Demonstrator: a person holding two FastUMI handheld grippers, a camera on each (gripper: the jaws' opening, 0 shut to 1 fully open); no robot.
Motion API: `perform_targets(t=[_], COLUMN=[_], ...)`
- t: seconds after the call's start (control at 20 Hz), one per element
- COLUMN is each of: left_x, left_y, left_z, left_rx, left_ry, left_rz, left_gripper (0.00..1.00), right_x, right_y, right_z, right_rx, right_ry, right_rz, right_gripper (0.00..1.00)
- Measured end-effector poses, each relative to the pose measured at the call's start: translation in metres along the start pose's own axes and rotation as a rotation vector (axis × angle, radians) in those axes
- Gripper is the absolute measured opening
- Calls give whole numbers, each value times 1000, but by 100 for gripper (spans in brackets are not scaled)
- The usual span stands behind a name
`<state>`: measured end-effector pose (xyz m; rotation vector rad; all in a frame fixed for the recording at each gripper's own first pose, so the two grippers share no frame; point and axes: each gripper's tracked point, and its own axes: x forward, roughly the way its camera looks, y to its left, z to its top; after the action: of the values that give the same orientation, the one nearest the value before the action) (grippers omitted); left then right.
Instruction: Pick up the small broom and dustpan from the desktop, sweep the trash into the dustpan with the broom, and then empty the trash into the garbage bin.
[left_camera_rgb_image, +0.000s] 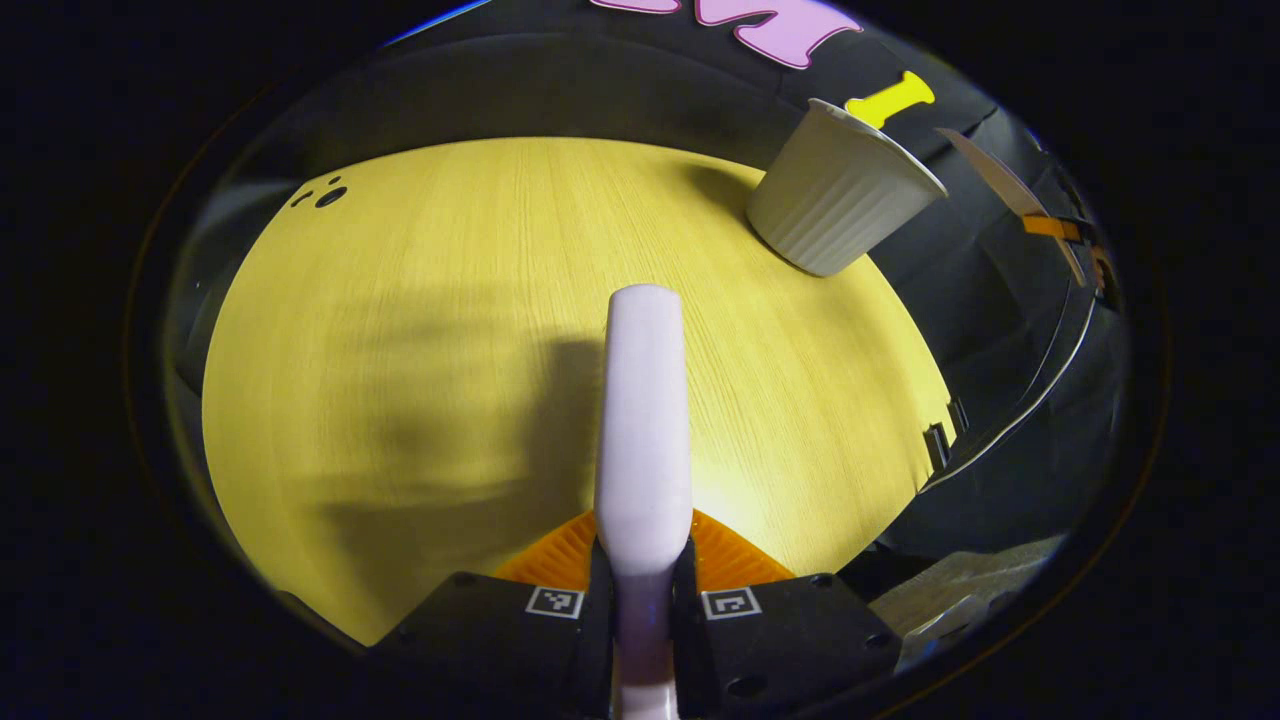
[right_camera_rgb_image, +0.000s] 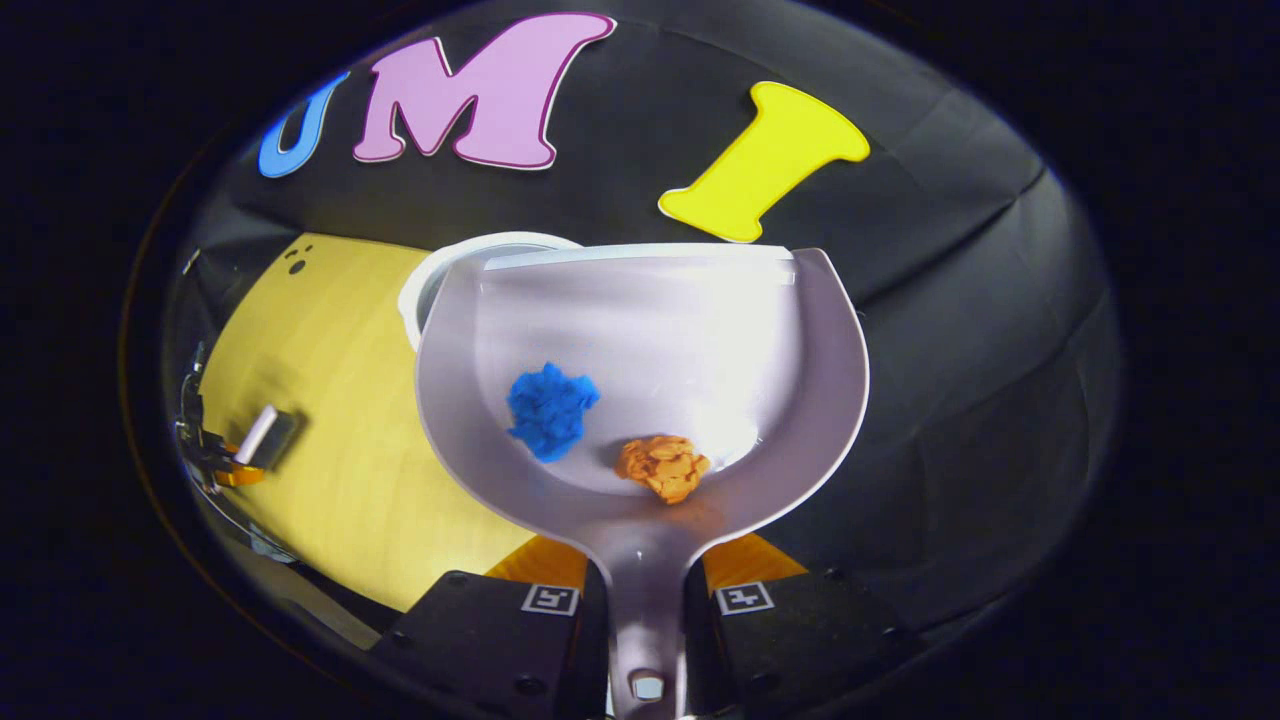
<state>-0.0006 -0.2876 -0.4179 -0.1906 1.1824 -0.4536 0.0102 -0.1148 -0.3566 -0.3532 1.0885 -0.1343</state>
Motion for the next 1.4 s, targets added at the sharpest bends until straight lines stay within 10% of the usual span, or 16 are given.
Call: perform_targets(t=[0.65,1.4], left_x=[-1,1], left_y=[4,2], left_z=[-7,-10], left_rx=[-59,-90], left_ry=[3,23], left_rz=[19,38], left_gripper=[29,29], right_x=[21,35], right_y=[-16,-11], right_z=[36,57], right_rx=[-583,-697], right_ry=[247,244], right_rz=[-135,-145], right_gripper=[34,34])
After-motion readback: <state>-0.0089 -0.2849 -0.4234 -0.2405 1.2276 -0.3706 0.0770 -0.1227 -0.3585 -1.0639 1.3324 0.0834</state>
